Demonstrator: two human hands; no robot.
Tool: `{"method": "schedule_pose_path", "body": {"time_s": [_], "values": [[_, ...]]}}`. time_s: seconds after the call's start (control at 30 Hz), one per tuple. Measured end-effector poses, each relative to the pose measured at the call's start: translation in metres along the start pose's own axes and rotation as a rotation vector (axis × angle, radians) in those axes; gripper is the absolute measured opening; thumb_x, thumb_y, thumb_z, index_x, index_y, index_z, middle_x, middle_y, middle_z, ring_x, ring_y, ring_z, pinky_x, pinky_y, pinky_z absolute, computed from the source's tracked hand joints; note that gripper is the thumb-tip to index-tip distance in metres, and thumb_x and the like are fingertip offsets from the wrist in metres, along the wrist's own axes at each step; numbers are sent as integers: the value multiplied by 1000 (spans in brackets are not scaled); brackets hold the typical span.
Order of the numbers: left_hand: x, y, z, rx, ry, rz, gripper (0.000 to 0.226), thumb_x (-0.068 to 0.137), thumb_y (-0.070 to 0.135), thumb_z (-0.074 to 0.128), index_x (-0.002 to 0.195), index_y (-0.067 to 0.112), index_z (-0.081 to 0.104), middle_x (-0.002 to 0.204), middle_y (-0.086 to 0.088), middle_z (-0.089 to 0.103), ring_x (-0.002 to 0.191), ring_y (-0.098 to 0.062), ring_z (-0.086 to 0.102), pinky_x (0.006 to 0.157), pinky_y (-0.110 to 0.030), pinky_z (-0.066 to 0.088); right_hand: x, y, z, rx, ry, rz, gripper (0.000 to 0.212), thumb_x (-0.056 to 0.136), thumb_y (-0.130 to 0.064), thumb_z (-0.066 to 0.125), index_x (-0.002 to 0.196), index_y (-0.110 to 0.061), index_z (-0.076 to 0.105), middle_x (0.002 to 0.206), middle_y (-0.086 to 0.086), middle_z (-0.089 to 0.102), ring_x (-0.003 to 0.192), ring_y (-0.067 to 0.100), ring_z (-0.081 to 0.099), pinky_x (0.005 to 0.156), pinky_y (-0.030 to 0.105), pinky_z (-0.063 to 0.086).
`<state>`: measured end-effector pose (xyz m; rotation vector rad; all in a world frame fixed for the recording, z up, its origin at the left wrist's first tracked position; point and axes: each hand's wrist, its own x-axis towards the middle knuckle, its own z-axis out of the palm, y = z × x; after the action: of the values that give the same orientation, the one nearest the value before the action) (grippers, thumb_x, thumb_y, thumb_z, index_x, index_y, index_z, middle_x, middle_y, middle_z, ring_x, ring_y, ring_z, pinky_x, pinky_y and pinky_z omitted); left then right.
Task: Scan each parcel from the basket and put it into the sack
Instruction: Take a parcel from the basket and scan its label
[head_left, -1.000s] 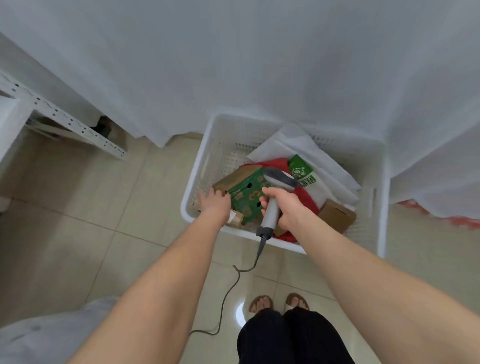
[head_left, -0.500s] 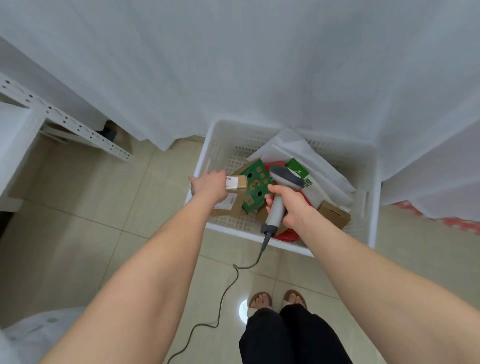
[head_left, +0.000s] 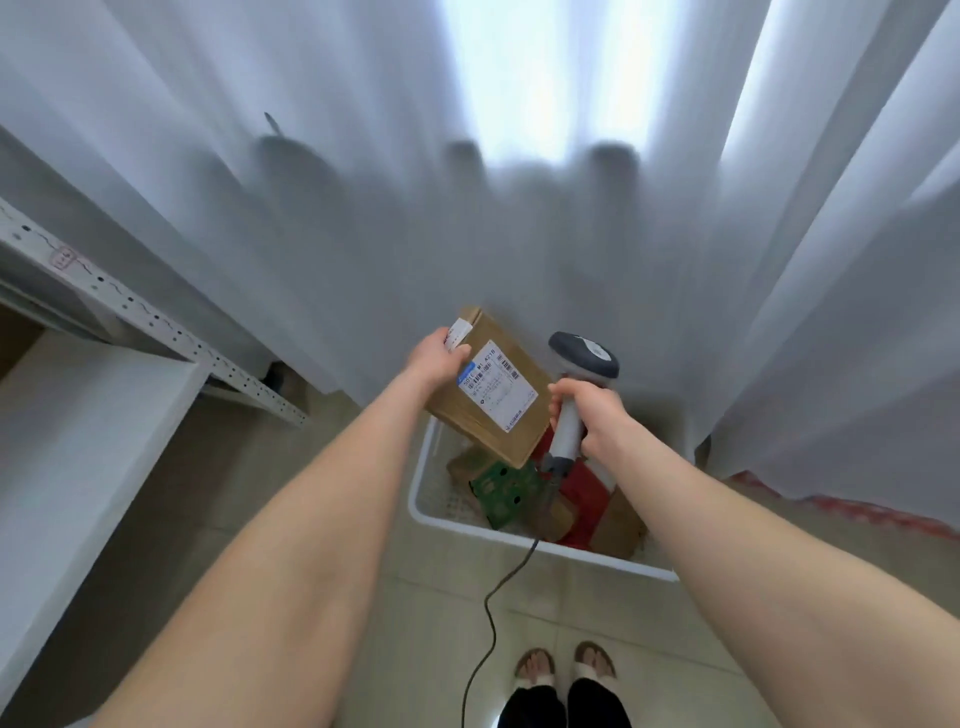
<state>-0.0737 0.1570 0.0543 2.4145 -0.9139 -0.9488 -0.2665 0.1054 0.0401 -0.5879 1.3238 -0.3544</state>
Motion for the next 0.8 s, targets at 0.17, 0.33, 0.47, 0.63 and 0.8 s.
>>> {"method": "schedule_pose_path", "body": {"time_s": [0.17,0.33,0.47,0.63,0.8], "values": [[-32,57,-50,91,5,179,28,99,31,43,121,21,58,119,-12,58,101,-26,58,91,-37,48,-54,-52,-1,-90,38,-223,12,79,2,64,85,-6,58,68,9,56,59,19,52,64,33,48],[-72,111,-72,168,-83,365,33,99,31,48,131,27,57,124,-3,62,110,-20,58,96,-33,45,-99,-80,-13,-19,-47,-298,14,85,-1,65,91,-11,56,78,9,66,67,19,63,63,32,54],[-103,144,-78,216,-135,432,35,99,33,48,134,28,55,123,-3,62,110,-20,58,95,-33,45,-122,-85,-32,126,-136,-267,27,83,-9,71,106,-10,58,91,15,73,69,22,68,56,31,57],[-142,169,-74,144,-136,449,33,97,32,53,130,27,57,106,3,60,102,-18,60,91,-32,47,-149,-84,-60,152,-194,-195,23,85,-7,68,107,-5,62,98,17,72,63,18,67,47,25,54],[-176,185,-64,220,4,487,31,91,38,61,121,33,62,116,3,60,110,-16,57,95,-33,42,-174,-81,-81,217,-181,-148,10,86,-2,62,96,-5,62,80,12,68,50,13,62,41,22,49]]}}
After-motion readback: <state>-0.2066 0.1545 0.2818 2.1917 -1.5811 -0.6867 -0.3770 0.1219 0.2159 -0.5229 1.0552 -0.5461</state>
